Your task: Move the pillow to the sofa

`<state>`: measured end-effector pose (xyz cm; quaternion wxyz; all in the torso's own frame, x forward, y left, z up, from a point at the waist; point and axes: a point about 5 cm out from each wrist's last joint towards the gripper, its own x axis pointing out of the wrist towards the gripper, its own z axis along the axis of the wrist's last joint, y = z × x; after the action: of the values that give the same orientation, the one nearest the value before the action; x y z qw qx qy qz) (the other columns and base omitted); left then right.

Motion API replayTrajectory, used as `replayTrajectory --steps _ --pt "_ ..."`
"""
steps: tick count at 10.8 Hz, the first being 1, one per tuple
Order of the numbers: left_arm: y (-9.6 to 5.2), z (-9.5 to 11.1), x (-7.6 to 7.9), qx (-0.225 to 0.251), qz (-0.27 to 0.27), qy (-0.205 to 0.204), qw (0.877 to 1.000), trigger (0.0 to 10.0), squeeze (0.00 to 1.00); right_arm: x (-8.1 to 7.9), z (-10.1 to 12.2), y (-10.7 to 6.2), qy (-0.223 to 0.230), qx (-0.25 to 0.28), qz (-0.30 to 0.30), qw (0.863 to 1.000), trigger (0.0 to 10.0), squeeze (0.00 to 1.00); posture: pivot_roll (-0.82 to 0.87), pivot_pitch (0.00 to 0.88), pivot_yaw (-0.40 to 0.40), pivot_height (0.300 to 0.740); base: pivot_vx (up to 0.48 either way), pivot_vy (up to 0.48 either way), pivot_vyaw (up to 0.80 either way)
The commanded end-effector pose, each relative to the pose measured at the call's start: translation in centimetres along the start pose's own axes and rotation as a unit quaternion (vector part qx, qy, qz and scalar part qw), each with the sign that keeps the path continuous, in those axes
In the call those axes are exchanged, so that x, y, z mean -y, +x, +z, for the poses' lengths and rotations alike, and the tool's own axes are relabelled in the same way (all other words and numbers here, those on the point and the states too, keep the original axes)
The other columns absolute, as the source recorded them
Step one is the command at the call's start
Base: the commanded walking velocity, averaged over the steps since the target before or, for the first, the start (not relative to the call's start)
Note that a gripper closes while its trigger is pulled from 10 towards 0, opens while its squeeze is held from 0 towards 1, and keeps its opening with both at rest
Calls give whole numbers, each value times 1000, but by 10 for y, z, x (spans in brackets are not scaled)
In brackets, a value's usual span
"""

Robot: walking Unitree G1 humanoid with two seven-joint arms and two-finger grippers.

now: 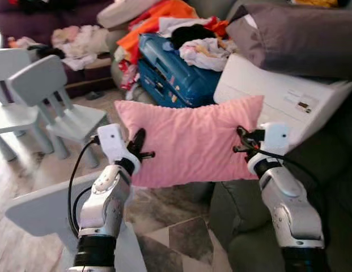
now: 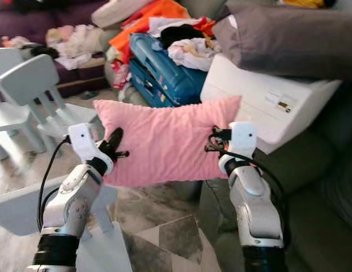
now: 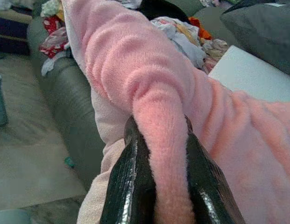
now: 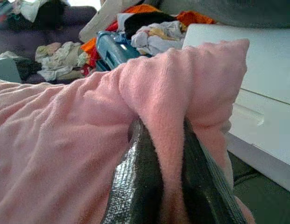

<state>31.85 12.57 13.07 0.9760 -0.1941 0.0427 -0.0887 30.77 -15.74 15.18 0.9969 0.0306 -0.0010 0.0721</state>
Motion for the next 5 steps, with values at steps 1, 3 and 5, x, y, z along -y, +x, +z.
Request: replayTrajectory --steps 1,3,5 --pt "1 5 6 6 -14 6 1000 10000 0 -6 10 2 -2 17 17 1000 10000 0 -197 0 21 740 0 0 -800" --pt "2 5 6 5 -15 6 1000 10000 0 -6 10 2 -2 17 17 1000 10000 0 -197 0 21 740 0 0 -800" --pt "2 4 6 3 -16 7 1000 10000 0 -6 9 2 -2 17 19 1000 10000 0 -198 0 21 740 0 0 -800"
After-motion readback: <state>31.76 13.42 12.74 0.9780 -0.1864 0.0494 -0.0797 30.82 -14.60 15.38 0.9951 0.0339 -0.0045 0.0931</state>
